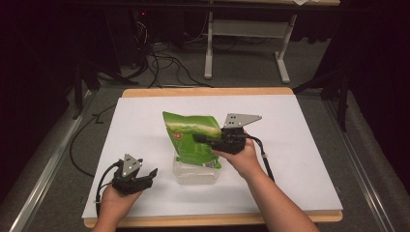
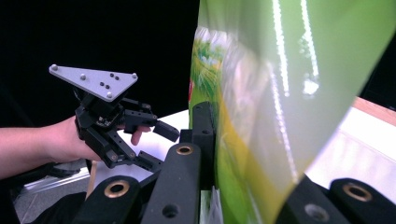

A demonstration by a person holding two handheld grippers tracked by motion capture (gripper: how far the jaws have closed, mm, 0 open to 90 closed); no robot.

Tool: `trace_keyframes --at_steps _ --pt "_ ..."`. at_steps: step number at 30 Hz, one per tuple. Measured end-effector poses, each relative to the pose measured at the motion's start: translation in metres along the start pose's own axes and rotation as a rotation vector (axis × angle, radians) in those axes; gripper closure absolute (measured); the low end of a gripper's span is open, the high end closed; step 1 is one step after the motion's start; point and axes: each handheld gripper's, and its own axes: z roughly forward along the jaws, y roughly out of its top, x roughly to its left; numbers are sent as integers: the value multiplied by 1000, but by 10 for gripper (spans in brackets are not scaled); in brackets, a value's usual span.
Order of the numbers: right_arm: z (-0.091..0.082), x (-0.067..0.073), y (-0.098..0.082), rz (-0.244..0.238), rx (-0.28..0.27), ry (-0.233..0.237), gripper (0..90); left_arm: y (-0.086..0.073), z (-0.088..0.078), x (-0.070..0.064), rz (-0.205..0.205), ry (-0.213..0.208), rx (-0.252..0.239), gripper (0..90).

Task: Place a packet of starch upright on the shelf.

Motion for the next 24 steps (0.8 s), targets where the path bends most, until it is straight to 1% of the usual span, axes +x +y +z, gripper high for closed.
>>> trace_keyframes --at_steps 3,5,11,13,16,20,22,24 --pt "0 -1 -2 12 -1 1 856 0 0 0 1 0 0 354" --pt "0 -2 -5 29 -11 5 857 0 0 0 0 0 0 354" --pt "0 -4 -9 48 -19 11 857 0 1 -1 2 1 3 354" --pt "-1 -3 -9 40 -21 7 858 0 1 -1 2 1 2 354" --pt "-2 0 -5 17 -24 18 858 0 0 0 2 2 2 354" --pt "-6 0 -1 23 -49 35 858 0 1 0 0 2 4 354" --pt "-6 0 -1 28 -50 45 858 0 0 0 2 2 3 354" --pt "-5 0 -3 32 -40 53 858 0 0 0 2 2 2 354"
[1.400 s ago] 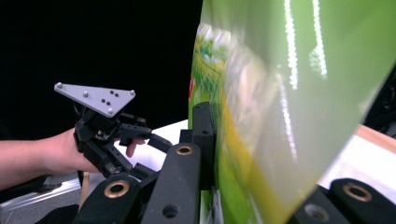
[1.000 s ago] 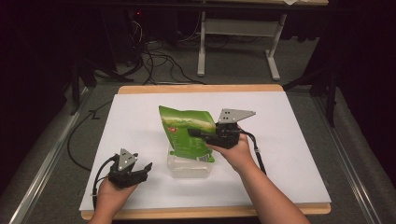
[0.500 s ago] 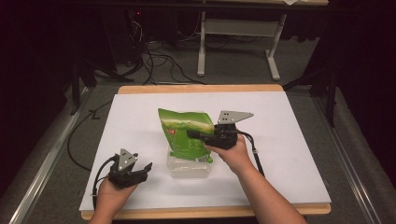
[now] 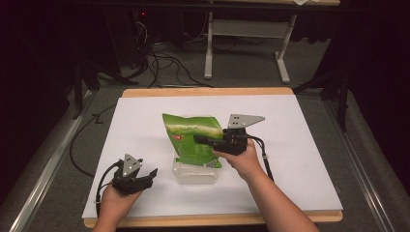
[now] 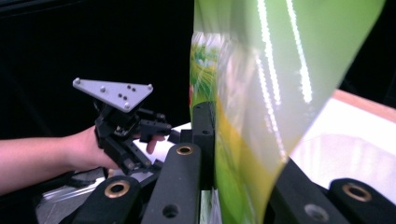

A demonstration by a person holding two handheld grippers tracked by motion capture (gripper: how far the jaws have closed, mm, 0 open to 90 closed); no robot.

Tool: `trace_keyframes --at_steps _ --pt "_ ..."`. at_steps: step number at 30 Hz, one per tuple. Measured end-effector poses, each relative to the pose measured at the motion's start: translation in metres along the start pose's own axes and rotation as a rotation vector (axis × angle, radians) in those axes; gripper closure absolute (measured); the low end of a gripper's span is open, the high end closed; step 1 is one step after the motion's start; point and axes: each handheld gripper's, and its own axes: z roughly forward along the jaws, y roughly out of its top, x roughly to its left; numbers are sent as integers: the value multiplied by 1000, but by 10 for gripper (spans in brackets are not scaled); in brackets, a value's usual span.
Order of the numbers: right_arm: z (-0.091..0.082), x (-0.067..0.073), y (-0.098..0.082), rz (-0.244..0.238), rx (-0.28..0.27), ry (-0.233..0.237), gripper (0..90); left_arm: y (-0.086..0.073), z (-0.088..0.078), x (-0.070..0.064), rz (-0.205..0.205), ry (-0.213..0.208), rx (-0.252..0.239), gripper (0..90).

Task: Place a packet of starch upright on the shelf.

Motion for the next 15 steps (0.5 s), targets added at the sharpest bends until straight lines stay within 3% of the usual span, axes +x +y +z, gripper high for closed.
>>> trace_keyframes --at_steps 7,15 --pt "7 -4 -12 33 30 3 859 0 0 0 0 0 2 354" --pt "14 -4 -20 55 23 -2 859 0 -1 0 0 -1 1 354"
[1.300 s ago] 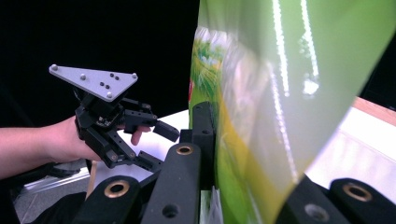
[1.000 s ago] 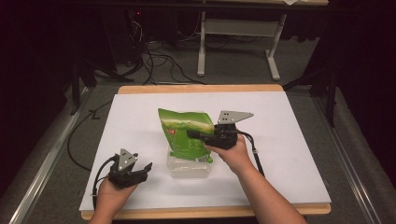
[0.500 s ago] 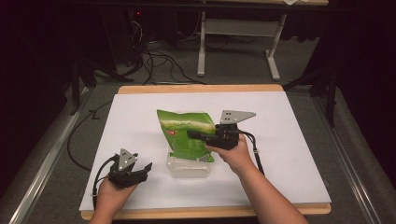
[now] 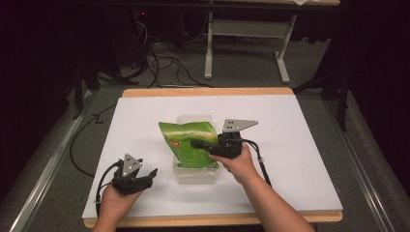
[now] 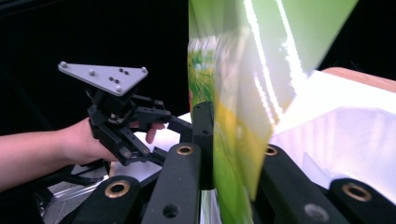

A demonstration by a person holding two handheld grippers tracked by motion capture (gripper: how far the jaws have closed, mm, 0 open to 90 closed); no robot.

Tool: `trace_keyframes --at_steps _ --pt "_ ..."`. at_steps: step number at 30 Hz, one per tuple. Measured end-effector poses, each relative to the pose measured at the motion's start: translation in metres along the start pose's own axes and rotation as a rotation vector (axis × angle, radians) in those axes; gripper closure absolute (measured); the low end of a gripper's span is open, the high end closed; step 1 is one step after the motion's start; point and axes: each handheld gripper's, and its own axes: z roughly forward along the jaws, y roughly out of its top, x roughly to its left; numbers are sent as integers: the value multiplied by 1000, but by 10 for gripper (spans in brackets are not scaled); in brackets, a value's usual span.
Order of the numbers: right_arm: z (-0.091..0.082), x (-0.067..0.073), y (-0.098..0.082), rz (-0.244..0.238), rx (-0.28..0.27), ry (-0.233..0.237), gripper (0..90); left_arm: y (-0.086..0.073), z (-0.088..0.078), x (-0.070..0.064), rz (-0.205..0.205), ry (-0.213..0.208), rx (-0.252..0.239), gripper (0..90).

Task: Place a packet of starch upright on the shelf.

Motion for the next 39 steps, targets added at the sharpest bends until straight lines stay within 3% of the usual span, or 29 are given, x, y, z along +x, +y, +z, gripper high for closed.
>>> trace_keyframes --at_steps 6,18,39 --pt "0 -4 -9 21 4 -19 859 0 0 0 0 -1 1 354" --pt "-6 -1 -22 9 14 -65 858 0 0 0 6 -1 0 354" --pt "-6 2 -30 2 19 -71 858 0 0 -1 7 -2 1 354"
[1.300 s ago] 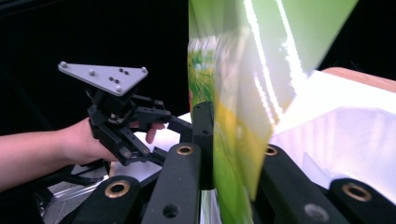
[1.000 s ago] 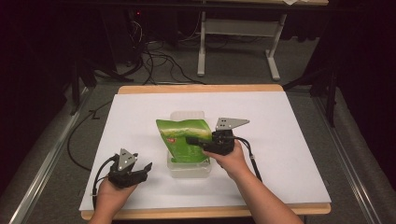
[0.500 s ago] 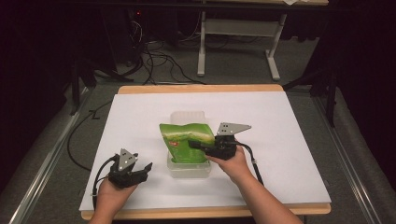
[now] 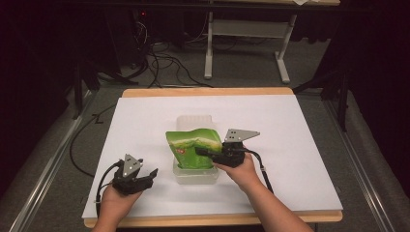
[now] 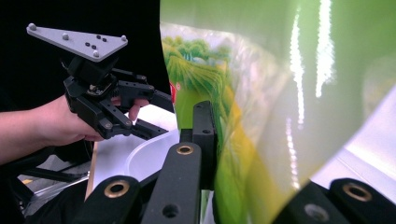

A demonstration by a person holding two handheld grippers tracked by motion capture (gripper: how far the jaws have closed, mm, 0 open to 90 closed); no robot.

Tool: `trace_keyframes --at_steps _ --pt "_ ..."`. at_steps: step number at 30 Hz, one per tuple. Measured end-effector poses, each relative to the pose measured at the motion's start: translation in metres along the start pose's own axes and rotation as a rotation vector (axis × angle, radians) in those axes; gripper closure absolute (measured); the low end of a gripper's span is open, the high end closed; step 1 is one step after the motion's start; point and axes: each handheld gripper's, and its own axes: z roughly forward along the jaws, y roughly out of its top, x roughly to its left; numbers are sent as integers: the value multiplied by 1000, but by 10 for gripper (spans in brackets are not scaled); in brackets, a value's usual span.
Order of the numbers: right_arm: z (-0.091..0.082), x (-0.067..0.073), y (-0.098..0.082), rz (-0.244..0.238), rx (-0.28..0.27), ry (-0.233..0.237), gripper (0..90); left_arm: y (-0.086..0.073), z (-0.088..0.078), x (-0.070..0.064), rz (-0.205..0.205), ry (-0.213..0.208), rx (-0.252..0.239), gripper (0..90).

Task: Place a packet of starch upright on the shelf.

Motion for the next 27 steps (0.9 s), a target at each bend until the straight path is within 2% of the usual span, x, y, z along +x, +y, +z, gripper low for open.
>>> trace_keyframes --at_steps 17,27 --pt "0 0 0 0 4 -12 850 0 0 0 0 -1 0 354" --pt "-4 0 5 2 -9 -29 706 0 0 0 2 -1 -1 354"
